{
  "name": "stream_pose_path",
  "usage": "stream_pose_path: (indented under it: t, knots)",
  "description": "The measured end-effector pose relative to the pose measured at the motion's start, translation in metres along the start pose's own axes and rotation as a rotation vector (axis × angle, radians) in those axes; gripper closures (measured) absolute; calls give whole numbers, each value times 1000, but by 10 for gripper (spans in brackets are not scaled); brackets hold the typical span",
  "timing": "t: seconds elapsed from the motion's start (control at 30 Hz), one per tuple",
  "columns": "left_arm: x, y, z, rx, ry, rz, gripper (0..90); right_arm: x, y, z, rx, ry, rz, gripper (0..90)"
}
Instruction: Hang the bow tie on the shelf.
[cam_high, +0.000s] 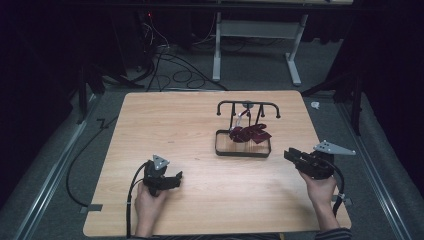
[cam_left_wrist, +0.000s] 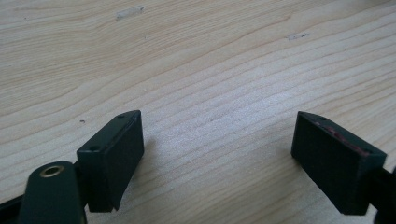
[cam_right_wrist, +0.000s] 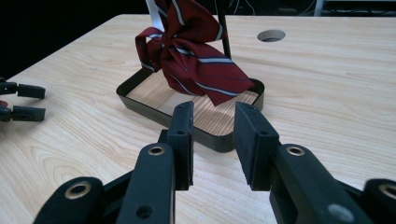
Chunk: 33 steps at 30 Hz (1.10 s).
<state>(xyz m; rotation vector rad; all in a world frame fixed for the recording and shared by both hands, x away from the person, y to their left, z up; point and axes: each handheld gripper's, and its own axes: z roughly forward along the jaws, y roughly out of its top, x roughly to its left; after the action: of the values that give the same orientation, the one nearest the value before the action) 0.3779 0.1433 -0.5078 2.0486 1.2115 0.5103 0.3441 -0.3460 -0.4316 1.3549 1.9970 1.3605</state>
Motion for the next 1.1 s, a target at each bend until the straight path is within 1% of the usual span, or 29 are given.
stream_pose_path:
  t: [0.67, 1.1]
  knots:
    - [0, 0, 0, 0, 0, -1, 174, 3, -14, 15, 49, 8, -1, 701]
    - [0, 0, 0, 0, 0, 0, 174, 9, -16, 30, 75, 15, -18, 701]
